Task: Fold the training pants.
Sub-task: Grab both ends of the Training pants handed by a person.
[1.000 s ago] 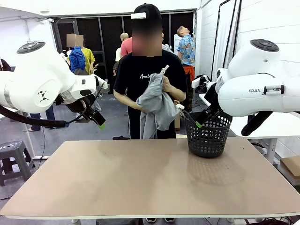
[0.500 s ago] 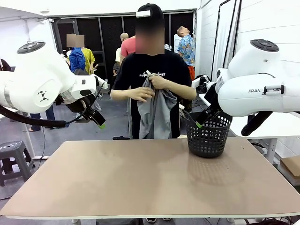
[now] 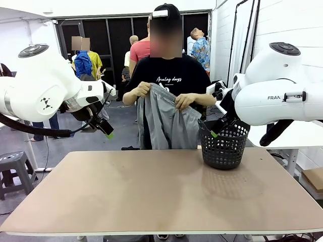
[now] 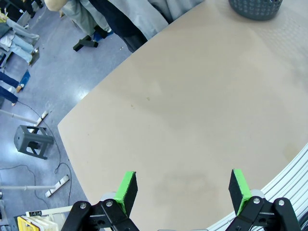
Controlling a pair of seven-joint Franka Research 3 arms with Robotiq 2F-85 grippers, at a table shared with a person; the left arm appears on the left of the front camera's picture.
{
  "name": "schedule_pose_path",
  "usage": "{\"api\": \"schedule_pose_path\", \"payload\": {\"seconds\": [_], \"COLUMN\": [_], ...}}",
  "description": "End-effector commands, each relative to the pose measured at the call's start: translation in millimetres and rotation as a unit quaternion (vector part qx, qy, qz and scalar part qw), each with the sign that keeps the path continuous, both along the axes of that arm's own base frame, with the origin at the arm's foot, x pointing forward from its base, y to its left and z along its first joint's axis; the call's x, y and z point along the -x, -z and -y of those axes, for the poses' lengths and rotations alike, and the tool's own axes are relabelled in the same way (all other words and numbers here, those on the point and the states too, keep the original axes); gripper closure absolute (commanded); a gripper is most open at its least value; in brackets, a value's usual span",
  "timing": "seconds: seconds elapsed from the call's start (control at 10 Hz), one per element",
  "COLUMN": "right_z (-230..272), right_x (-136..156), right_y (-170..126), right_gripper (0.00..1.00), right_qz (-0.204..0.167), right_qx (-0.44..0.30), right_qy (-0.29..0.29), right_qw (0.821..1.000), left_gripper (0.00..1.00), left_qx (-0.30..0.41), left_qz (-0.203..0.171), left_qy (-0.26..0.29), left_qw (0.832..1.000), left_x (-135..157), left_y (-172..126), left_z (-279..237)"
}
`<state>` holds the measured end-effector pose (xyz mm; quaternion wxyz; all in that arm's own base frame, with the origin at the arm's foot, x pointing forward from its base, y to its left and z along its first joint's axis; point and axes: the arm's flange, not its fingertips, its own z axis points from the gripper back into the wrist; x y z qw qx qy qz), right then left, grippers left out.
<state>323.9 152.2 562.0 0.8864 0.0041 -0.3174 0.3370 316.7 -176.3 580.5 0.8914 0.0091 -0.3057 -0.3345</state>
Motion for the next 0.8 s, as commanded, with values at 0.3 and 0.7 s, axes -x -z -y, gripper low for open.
{"api": "schedule_pose_path", "payload": {"seconds": [0.3, 0.7], "right_z": [-0.2, -0.2], "right_x": [-0.1, -0.1], "right_y": [-0.1, -0.1], "right_gripper": [0.0, 0.0], "right_qz": [-0.001, -0.001], "right_qx": [0.001, 0.001], "right_qy": [0.0, 0.0], "right_qw": [1.0, 1.0], "left_gripper": [0.0, 0.0], "left_qx": [0.002, 0.002], "left_qz": [-0.003, -0.003], "left_qy": [0.004, 0.004], "left_qw": [1.0, 1.0], "left_x": [-0.4, -0.4], "left_y": [0.5, 0.5], "left_z": [-0.4, -0.4]}}
